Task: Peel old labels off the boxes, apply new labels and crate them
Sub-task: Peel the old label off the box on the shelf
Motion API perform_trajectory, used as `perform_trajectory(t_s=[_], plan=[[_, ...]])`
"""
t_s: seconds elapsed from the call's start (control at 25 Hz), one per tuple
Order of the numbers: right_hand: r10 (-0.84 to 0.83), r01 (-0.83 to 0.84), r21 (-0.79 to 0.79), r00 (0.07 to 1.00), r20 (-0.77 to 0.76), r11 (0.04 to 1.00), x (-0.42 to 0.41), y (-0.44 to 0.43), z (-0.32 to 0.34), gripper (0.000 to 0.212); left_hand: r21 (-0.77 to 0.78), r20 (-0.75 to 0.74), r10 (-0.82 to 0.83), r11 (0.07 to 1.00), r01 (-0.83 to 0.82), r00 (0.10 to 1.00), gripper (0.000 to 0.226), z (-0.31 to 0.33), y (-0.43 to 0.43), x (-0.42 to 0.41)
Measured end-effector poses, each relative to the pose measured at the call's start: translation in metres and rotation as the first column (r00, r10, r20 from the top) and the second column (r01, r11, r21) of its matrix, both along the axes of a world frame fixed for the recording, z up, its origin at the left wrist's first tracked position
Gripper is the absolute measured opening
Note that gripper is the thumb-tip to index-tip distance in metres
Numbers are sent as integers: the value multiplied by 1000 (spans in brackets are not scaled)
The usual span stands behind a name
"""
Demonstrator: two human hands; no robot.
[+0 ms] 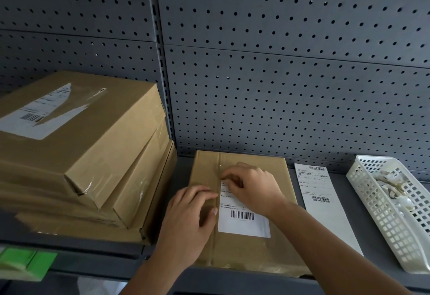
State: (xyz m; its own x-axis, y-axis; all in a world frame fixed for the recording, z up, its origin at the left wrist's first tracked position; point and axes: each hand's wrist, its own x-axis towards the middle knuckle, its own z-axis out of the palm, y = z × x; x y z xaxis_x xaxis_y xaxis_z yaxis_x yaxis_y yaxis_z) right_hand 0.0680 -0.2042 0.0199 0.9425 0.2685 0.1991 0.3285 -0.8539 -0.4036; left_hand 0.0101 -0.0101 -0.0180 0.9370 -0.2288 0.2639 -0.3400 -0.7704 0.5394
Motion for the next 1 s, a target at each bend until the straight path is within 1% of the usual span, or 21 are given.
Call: perform_trajectory(t_s=[0.16, 0.24, 0.32, 0.4, 0.52, 0.6, 0.72, 0.76, 0.88, 1.0], plan=[[118, -93, -174, 983, 142, 980, 9, 6, -3, 9, 3, 7, 9, 1000, -9, 1000, 36, -1, 0, 0], [177, -128, -261, 969, 173, 957, 12, 7, -3, 3, 1, 6, 11, 1000, -11, 1000, 35, -1, 0, 0], [228, -167, -304, 957, 179, 938, 13, 7, -4, 4, 2, -1, 9, 1000, -9, 1000, 36, 0, 0, -1], [228, -187, -262, 964, 139, 947, 12, 5, -2, 2, 2, -2, 9, 1000, -9, 1000, 36, 0, 0, -1], [195, -191, -97, 980, 33, 977, 5, -5, -1, 5, -1, -7, 7, 1000, -7, 1000, 36, 1, 1, 0], [197, -196, -20, 980, 19, 980, 2, -7, -2, 5, 1, -6, 10, 1000, -10, 1000, 36, 1, 1, -1], [185, -183, -69, 983, 19, 981, 2, -2, -7, 21, 4, -9, 10, 1000, -10, 1000, 36, 1, 1, -2], [173, -170, -77, 984, 38, 983, 2, 0, -7, 21, 6, -10, 11, 1000, -11, 1000, 36, 1, 1, -2], [165, -159, -67, 981, 100, 985, 0, 2, -9, 11, 3, -4, 16, 1000, -16, 1000, 34, -1, 1, 0], [158, -154, -44, 979, 125, 987, -16, -5, -12, 9, -11, 8, 8, 1000, -8, 1000, 33, -1, 1, 0]])
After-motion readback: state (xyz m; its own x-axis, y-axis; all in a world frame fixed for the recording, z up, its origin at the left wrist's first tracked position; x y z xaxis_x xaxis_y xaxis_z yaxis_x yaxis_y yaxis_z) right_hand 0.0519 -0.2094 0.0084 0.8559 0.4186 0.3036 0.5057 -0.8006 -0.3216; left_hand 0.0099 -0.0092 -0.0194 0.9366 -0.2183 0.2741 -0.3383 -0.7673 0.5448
